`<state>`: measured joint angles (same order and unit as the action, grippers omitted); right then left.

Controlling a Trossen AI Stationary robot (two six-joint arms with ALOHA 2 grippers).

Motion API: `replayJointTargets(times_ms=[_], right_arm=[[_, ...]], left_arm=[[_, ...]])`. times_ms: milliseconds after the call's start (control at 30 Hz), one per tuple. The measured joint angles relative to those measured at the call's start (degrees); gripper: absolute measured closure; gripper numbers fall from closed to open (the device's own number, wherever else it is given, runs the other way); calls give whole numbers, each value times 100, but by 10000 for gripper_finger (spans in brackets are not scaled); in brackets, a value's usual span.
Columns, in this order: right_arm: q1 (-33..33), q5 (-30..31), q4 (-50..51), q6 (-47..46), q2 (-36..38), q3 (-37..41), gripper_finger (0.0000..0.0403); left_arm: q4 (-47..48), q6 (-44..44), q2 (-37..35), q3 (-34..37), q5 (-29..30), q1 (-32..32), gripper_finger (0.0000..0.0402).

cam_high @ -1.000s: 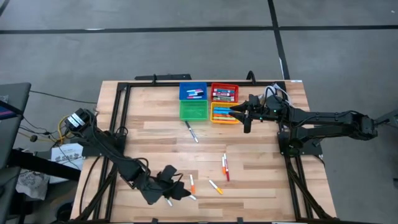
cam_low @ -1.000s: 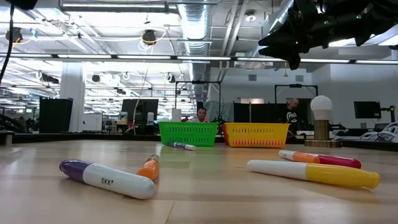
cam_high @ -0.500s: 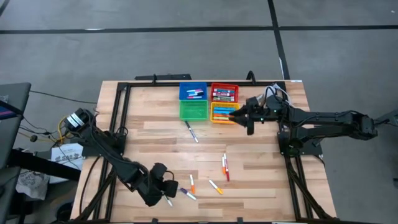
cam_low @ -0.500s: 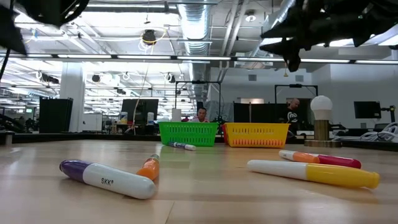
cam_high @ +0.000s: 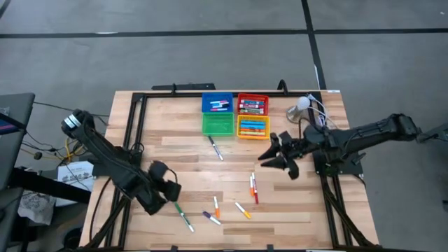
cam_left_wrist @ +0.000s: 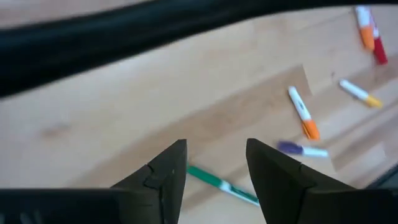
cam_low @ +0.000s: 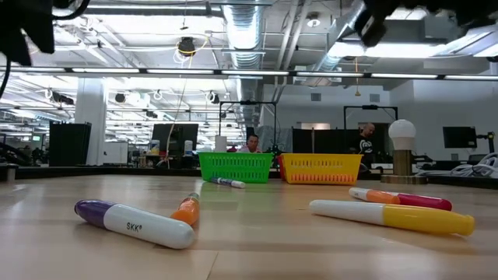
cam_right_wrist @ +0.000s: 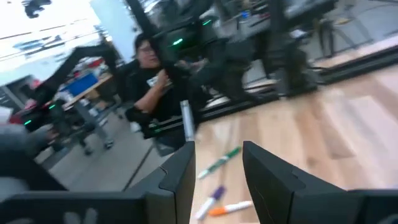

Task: Pick & Place Markers
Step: Put the right orange pen into the blue bin

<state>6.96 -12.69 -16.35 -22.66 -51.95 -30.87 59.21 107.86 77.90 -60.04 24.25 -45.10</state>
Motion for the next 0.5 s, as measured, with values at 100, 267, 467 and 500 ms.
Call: replayJointTargets(times_ms=[100,267,467,500], right_arm=[[510,417,139,-116,-156,-225,286],[1187,1068,697,-135,-758,-778,290],[1573,1403,2162,-384,-1924,-1832,291],[1590,1420,2341,-461,-2143,-1999,291]], left_arm=[[377,-258,-337,1,151,4,236],[835,-484,-757,1,280,4,236],[917,-604,-1011,1,448,4,236],[917,-604,-1025,1,462,4,236]])
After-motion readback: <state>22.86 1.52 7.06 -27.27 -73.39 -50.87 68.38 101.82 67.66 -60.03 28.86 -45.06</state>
